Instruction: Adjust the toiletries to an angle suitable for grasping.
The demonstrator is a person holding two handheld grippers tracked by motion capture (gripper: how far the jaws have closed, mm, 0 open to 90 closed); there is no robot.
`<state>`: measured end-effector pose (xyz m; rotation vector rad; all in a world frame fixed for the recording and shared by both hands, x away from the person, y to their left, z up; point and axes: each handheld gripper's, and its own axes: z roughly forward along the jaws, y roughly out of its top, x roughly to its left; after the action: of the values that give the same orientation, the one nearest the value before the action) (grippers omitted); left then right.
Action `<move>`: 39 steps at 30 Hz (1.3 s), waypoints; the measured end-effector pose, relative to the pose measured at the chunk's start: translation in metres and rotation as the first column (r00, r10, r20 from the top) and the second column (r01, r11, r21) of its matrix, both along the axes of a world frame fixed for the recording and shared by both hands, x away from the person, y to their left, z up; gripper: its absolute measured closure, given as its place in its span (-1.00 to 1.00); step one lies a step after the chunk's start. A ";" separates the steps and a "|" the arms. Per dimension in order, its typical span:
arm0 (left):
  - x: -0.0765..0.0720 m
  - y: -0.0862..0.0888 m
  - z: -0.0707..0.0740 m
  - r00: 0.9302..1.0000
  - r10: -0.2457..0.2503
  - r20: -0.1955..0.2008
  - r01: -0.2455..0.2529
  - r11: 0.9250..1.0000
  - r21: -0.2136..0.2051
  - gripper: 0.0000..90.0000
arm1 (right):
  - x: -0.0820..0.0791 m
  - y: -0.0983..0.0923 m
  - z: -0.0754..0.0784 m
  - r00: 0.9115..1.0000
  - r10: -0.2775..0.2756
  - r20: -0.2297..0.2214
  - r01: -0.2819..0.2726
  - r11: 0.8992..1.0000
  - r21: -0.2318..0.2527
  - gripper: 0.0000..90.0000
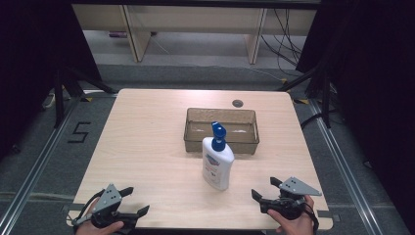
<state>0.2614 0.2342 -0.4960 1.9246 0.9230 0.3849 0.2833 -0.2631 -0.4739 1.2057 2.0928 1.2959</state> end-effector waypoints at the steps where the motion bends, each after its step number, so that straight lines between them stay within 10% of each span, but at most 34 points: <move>1: 0.000 0.000 0.000 1.000 -0.001 0.000 0.001 1.000 0.001 -0.67 | 0.000 0.000 0.000 1.000 0.001 0.003 -0.001 1.000 -0.003 -0.62; 39: -0.001 -0.001 0.000 1.000 -0.011 -0.006 0.011 1.000 0.013 -0.67 | -0.010 0.022 0.021 0.989 0.103 0.107 -0.110 0.992 0.068 -0.66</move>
<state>0.2608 0.2332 -0.4964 1.9431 0.9154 0.3792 0.2734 -0.2406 -0.4534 1.0449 2.0761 1.4630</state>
